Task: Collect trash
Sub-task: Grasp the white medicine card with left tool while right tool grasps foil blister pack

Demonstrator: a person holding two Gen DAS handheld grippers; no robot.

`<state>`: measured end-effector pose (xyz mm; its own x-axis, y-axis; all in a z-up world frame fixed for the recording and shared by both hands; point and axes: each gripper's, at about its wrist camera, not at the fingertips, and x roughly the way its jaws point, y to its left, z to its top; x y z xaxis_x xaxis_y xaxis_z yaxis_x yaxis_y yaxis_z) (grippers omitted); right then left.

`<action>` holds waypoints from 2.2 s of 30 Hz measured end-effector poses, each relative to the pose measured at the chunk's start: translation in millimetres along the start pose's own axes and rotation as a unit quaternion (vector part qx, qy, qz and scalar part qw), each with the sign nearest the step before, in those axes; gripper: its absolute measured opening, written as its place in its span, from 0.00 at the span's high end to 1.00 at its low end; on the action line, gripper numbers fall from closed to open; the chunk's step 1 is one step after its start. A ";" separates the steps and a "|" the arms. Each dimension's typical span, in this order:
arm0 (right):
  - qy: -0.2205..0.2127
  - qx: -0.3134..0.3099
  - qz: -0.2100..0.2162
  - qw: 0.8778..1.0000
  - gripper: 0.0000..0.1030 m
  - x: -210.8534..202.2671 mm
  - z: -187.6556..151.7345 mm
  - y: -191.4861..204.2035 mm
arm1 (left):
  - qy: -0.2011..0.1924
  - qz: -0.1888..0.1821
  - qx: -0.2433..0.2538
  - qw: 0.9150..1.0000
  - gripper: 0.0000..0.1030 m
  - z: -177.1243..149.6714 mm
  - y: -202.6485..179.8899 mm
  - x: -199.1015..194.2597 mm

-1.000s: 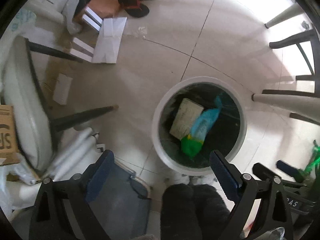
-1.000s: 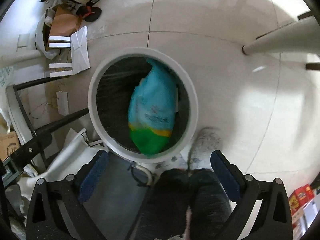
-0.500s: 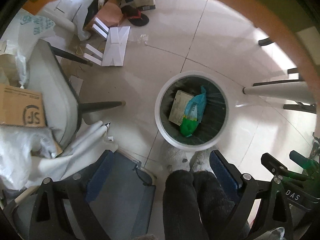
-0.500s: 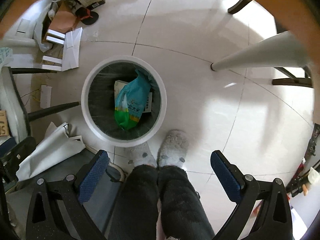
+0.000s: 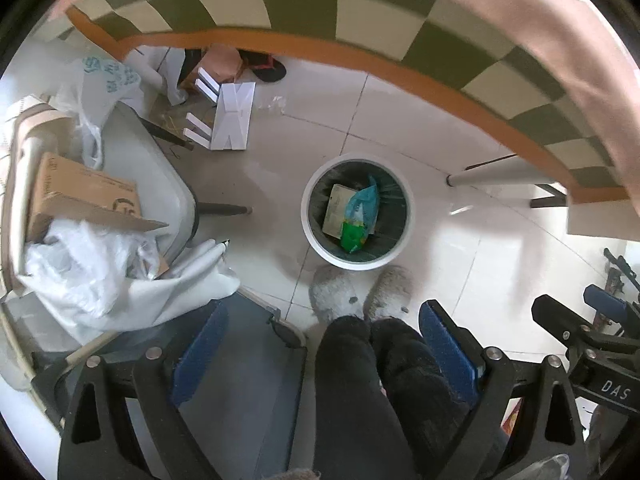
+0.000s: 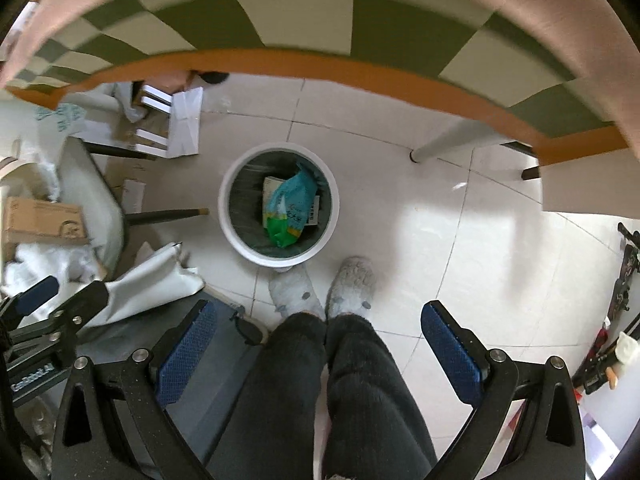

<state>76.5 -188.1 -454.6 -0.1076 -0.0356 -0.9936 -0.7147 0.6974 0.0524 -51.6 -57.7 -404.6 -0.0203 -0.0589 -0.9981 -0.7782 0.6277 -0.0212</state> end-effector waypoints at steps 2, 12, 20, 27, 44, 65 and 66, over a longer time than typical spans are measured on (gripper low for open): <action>-0.004 0.000 0.004 1.000 0.00 -25.1 -7.7 1.3 | -0.005 -0.006 -0.002 1.000 0.05 -3.9 2.0 -15.4; -0.042 0.013 0.044 0.998 0.00 -136.0 -20.2 16.5 | -0.056 -0.029 -0.009 0.998 0.05 2.5 12.4 -107.5; -0.111 0.053 0.074 0.990 0.00 -223.2 30.4 0.5 | -0.120 -0.021 -0.019 0.992 0.05 79.9 -5.7 -167.9; -0.137 0.080 0.037 0.987 0.00 -252.6 121.8 -50.3 | -0.101 -0.042 -0.067 0.992 0.05 176.6 -42.4 -165.1; -0.045 -0.077 -0.031 0.996 0.26 -132.4 376.8 -54.8 | 0.068 -0.135 -0.272 0.950 0.05 367.3 -109.8 -73.2; -0.035 0.070 0.071 0.994 0.32 -155.6 406.3 -161.4 | 0.009 0.035 0.028 0.999 0.11 403.8 -197.7 -70.2; -0.036 0.068 0.067 0.995 0.32 -153.1 409.4 -161.1 | 0.010 0.041 0.036 0.998 0.11 402.6 -197.0 -70.4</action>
<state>491.1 -2.0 -352.0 -0.1428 0.1111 -0.9835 -0.5966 0.7832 0.1751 355.8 135.2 -353.7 -0.0954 -0.0195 -0.9953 -0.7264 0.6849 0.0562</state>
